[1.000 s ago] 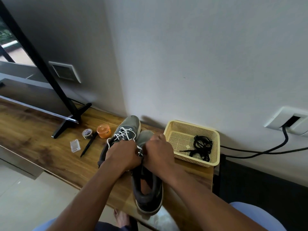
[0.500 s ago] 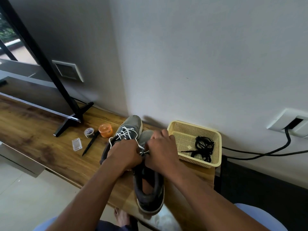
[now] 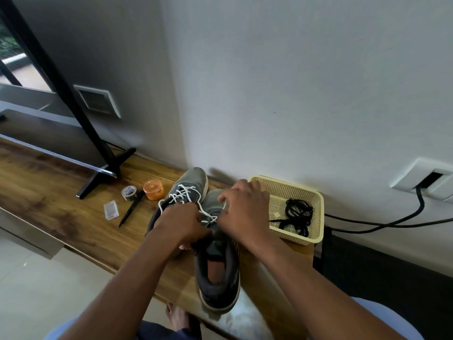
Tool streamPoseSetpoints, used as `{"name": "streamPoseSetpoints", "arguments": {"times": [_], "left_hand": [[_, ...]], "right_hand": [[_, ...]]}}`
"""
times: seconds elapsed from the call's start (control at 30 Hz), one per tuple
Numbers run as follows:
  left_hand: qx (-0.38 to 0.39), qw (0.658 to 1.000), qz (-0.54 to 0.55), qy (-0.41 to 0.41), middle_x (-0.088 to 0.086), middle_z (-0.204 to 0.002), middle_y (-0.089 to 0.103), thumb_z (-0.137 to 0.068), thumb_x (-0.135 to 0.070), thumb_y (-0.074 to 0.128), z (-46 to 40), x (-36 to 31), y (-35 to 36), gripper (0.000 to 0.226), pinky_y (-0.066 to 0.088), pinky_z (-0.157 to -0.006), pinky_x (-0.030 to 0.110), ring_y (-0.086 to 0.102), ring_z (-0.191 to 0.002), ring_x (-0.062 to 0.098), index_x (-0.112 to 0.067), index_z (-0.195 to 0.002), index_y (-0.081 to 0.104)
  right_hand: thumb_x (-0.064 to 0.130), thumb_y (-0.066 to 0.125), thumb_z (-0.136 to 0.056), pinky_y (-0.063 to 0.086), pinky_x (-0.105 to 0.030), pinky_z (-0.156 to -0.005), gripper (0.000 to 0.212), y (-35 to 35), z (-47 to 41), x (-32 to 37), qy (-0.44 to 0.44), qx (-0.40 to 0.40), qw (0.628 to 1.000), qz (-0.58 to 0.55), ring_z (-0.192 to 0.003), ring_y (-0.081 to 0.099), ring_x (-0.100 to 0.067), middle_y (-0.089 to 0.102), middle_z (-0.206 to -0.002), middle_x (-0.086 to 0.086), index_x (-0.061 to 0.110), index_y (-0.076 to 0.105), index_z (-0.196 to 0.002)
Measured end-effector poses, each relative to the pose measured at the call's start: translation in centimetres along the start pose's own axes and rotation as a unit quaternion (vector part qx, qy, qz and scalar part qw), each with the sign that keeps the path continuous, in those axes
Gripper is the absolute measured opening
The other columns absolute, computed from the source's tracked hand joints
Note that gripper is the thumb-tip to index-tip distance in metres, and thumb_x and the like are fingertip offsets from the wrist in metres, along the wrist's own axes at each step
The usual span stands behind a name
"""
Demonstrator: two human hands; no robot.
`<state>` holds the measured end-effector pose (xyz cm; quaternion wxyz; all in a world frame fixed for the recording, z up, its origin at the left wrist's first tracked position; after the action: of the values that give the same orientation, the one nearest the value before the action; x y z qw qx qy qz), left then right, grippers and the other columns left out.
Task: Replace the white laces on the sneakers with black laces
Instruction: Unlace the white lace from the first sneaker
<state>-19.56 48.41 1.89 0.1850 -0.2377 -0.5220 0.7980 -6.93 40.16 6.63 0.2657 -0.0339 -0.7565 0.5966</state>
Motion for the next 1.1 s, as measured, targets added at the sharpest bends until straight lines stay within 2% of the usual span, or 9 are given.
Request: {"name": "streamPoseSetpoints", "arguments": {"times": [0.1,0.23,0.47,0.63,0.73,0.8,0.87,0.97,1.1], "left_hand": [[0.005,1.0,0.011,-0.015,-0.006,-0.048,0.067,-0.083,-0.053,0.061,0.0,0.2,0.1,0.04,0.042,-0.055,0.025,0.067,-0.053,0.008,-0.021,-0.061,0.065],[-0.009,1.0,-0.009,-0.022,-0.002,-0.049,0.067,-0.086,-0.05,0.064,-0.3,0.3,-0.1,0.04,0.037,-0.053,0.026,0.065,-0.057,0.007,-0.016,-0.063,0.063],[0.039,0.998,0.022,-0.042,-0.004,-0.052,0.07,-0.081,-0.044,0.075,-0.3,0.4,0.4,0.03,0.041,-0.053,0.02,0.064,-0.044,0.002,-0.016,-0.07,0.07],[0.041,0.998,0.01,-0.047,-0.005,-0.051,0.069,-0.082,-0.041,0.073,0.0,0.2,0.3,0.028,0.041,-0.054,0.021,0.063,-0.043,0.0,-0.015,-0.072,0.069],[0.047,0.997,0.024,-0.053,-0.003,-0.051,0.069,-0.081,-0.038,0.072,0.1,0.3,0.4,0.026,0.046,-0.057,0.021,0.065,-0.044,0.002,-0.013,-0.074,0.07],[0.048,0.997,0.031,-0.054,-0.002,-0.049,0.068,-0.08,-0.04,0.072,0.2,0.4,0.4,0.029,0.046,-0.057,0.021,0.066,-0.045,0.004,-0.013,-0.069,0.069],[0.047,0.997,0.035,-0.049,-0.002,-0.049,0.068,-0.081,-0.046,0.072,0.2,0.3,0.4,0.036,0.042,-0.054,0.022,0.065,-0.046,0.004,-0.014,-0.064,0.067],[0.076,0.994,0.068,-0.042,0.0,-0.049,0.068,-0.084,-0.039,0.069,0.6,0.2,0.5,0.032,0.046,-0.052,0.021,0.066,-0.046,0.005,-0.014,-0.064,0.065],[0.126,0.979,0.157,-0.041,0.002,-0.053,0.07,-0.081,-0.02,0.075,1.3,0.3,1.0,0.022,0.057,-0.052,0.025,0.076,-0.056,0.021,-0.013,-0.062,0.064]], "right_hand": [[0.041,0.055,-0.066,0.031,-0.045,-0.09,0.038,1.9,0.8,2.3,-0.078,0.045,0.99,0.108,-0.113,0.042,-0.03,0.056,-0.113,-0.002,0.029,0.074,-0.097],[0.032,0.063,-0.076,0.031,-0.047,-0.089,0.022,3.0,1.1,2.2,-0.068,0.055,0.989,0.123,-0.113,0.041,-0.034,0.057,-0.114,-0.007,0.021,0.073,-0.093],[0.029,0.057,-0.072,0.038,-0.04,-0.083,0.021,-1.7,0.0,-0.9,0.066,-0.107,0.992,0.018,-0.103,0.046,-0.025,0.055,-0.103,0.005,0.024,0.075,-0.081],[0.021,0.06,-0.084,0.041,-0.042,-0.085,0.01,-2.7,0.5,-2.0,0.115,-0.164,0.979,-0.042,-0.106,0.05,-0.025,0.057,-0.107,0.003,0.024,0.066,-0.091],[0.016,0.06,-0.087,0.044,-0.043,-0.083,0.006,-3.6,0.8,-2.4,0.127,-0.207,0.961,-0.135,-0.099,0.054,-0.026,0.062,-0.099,0.002,0.021,0.063,-0.091],[0.02,0.062,-0.083,0.044,-0.041,-0.082,0.009,-3.5,0.5,-2.1,0.103,-0.181,0.967,-0.144,-0.096,0.055,-0.024,0.064,-0.094,0.005,0.023,0.064,-0.092],[0.029,0.063,-0.078,0.042,-0.039,-0.087,0.019,-2.6,0.0,-1.0,0.047,-0.102,0.988,-0.103,-0.102,0.054,-0.022,0.067,-0.099,0.008,0.029,0.068,-0.096],[0.041,0.053,-0.072,0.033,-0.045,-0.096,0.033,0.4,0.3,1.5,-0.053,0.041,0.997,0.034,-0.112,0.049,-0.026,0.067,-0.106,0.004,0.028,0.073,-0.094],[0.038,0.061,-0.079,0.031,-0.053,-0.095,0.02,3.6,1.4,2.4,-0.088,0.103,0.984,0.118,-0.116,0.046,-0.033,0.062,-0.105,-0.005,0.023,0.069,-0.089]]}}
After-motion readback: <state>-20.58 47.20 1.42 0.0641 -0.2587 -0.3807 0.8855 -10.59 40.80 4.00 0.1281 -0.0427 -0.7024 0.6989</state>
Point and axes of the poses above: each hand's wrist, its own z-axis away from the middle knuckle, its own y-axis out of the palm, x = y × z, the point moved 9 cm from there along -z, towards the middle knuckle
